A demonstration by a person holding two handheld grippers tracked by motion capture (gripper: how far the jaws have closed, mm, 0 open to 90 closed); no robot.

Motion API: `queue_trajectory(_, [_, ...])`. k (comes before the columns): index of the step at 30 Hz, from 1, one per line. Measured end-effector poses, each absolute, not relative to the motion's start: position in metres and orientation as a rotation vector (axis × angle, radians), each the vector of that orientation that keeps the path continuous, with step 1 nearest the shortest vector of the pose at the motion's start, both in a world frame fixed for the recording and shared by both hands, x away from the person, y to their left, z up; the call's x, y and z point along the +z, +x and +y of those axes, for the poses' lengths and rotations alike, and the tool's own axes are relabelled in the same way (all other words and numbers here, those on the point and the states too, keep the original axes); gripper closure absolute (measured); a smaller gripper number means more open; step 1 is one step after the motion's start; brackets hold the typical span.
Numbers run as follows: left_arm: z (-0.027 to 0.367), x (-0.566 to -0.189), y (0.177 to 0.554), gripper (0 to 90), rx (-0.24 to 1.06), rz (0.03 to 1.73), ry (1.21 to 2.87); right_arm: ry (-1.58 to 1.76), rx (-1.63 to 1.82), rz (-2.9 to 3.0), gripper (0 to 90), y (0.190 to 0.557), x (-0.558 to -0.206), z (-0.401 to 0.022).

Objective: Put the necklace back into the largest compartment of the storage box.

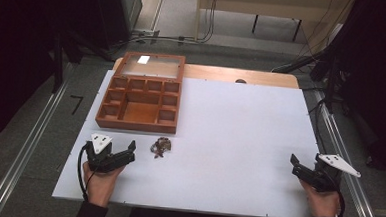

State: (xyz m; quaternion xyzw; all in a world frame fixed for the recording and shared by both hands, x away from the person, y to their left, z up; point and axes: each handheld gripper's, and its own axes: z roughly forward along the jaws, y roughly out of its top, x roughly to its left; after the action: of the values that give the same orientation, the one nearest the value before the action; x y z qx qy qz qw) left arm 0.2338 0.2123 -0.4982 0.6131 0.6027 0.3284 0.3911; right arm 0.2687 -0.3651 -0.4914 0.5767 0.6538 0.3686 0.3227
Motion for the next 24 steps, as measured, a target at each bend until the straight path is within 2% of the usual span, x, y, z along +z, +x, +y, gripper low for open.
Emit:
queue_trajectory(11, [0.201,-0.5,0.237,7.7,0.801,1.511,1.589,1.515,0.971,1.717,12.2,0.269,-0.491,-0.365])
queue_trajectory(13, [0.2,-0.5,0.237,11.5,0.795,1.501,1.597,1.514,0.968,1.718,12.1,0.269,-0.492,-0.365])
queue_trajectory(24, [0.182,-0.5,0.242,15.3,0.749,1.453,1.629,1.515,0.967,1.719,12.2,0.269,-0.492,-0.365])
